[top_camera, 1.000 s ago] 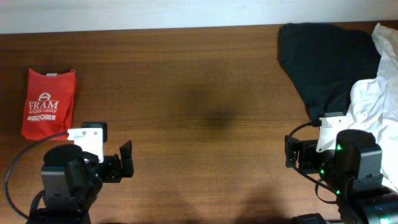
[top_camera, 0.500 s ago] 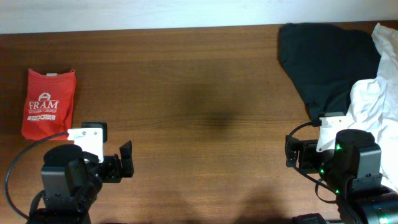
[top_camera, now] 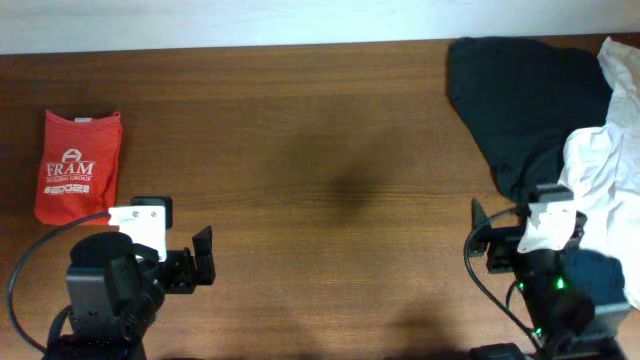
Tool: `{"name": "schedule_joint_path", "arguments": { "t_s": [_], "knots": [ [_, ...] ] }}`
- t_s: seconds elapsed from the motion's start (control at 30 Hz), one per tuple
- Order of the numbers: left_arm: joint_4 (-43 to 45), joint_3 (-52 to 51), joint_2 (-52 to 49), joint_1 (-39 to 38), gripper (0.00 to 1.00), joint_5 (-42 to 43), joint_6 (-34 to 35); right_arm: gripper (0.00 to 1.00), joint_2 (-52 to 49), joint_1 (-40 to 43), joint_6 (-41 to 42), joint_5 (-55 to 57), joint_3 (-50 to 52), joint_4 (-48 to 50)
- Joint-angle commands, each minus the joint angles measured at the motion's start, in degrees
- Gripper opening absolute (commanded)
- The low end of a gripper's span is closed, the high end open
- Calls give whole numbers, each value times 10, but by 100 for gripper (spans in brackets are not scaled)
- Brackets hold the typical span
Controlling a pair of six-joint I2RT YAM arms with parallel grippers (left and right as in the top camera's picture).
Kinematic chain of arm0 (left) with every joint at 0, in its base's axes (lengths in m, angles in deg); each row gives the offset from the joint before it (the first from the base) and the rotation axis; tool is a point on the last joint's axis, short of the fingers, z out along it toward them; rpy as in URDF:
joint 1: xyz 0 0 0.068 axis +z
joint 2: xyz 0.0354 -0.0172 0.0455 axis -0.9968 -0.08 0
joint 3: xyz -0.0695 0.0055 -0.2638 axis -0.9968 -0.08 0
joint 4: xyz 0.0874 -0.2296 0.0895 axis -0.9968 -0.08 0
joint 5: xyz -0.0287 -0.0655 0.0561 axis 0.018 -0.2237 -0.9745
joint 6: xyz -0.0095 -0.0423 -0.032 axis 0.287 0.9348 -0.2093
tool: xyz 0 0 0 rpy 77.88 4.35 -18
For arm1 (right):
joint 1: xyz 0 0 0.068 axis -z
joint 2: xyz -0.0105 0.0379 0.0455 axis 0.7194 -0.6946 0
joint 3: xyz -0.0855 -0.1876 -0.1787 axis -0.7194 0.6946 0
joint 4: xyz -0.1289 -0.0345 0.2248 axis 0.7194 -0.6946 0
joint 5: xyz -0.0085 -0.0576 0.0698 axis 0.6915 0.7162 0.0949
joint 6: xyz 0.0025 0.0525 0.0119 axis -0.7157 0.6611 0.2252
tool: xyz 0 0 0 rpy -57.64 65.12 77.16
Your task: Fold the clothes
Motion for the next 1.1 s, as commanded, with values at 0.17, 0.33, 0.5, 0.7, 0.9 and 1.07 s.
{"name": "schedule_joint_path", "arguments": {
  "t_s": [0.17,0.33,0.5,0.7,0.9,1.07],
  "knots": [
    [1,-4,1,2,99,2,-7,99,194,35,-11,-8,243,200],
    [1,-4,1,2,99,2,-7,99,267,35,-11,-8,329,263],
    [1,-4,1,2,99,2,-7,99,266,35,-11,-7,372,304],
    [1,-4,1,2,99,2,-7,99,266,49,-10,-10,436,309],
    [0,-4,1,2,99,2,-7,99,266,49,-11,-18,447,312],
    [0,-4,1,2,99,2,-7,99,266,49,-24,-19,447,322]
  ]
}}
